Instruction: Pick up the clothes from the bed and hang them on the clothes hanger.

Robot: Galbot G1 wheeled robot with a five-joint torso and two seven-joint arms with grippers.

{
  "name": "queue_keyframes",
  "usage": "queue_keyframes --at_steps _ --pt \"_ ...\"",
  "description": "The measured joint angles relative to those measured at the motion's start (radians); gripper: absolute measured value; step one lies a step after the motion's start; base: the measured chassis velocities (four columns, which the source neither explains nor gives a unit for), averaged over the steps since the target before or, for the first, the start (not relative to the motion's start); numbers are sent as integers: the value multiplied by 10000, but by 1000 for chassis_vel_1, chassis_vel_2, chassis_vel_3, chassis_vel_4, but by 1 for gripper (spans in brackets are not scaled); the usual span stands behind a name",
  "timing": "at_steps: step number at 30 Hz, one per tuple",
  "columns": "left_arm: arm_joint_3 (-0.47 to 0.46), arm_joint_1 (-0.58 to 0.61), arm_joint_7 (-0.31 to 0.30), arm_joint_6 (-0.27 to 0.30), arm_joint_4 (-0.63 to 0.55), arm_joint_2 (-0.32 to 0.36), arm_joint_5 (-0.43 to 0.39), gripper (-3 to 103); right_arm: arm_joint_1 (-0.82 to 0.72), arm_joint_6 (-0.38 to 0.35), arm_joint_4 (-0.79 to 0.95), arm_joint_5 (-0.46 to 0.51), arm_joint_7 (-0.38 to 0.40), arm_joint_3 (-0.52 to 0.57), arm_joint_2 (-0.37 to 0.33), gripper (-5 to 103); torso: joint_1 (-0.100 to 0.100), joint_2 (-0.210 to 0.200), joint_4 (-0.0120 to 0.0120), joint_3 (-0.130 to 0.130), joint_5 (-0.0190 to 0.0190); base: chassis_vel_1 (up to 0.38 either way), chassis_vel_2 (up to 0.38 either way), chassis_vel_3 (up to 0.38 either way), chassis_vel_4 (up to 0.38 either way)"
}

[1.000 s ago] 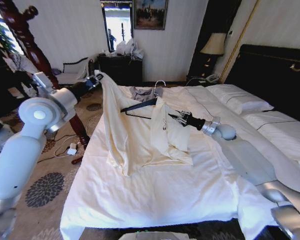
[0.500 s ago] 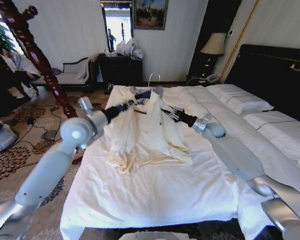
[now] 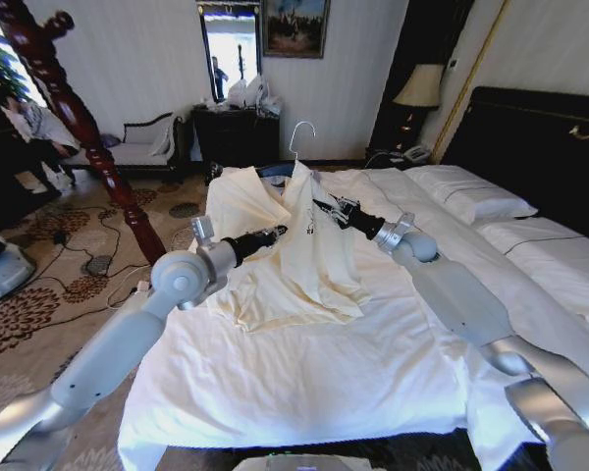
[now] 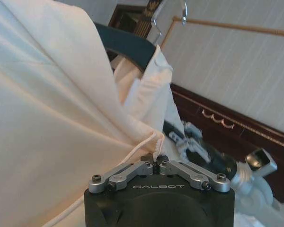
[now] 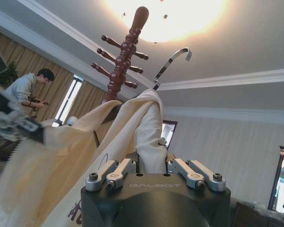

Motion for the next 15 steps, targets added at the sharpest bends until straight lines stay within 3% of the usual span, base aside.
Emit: queue_keyframes --at_steps 7,11,13,15 --pt "156 23 -105 68 50 -25 171 -2 10 139 85 322 -158 -20 -48 23 0 0 0 0 0 0 0 0 0" --pt "-14 378 -254 462 -470 91 180 18 22 193 97 438 -306 8 -99 23 0 0 -2 0 -2 0 0 0 0" --pt "-69 441 -261 524 -586 169 179 18 16 204 96 459 -314 18 -109 23 0 0 -3 0 -1 0 0 0 0" --pt "-390 783 -261 756 -1145 622 183 28 -6 277 45 525 -340 71 -130 23 -1 0 -2 0 0 0 0 0 0"
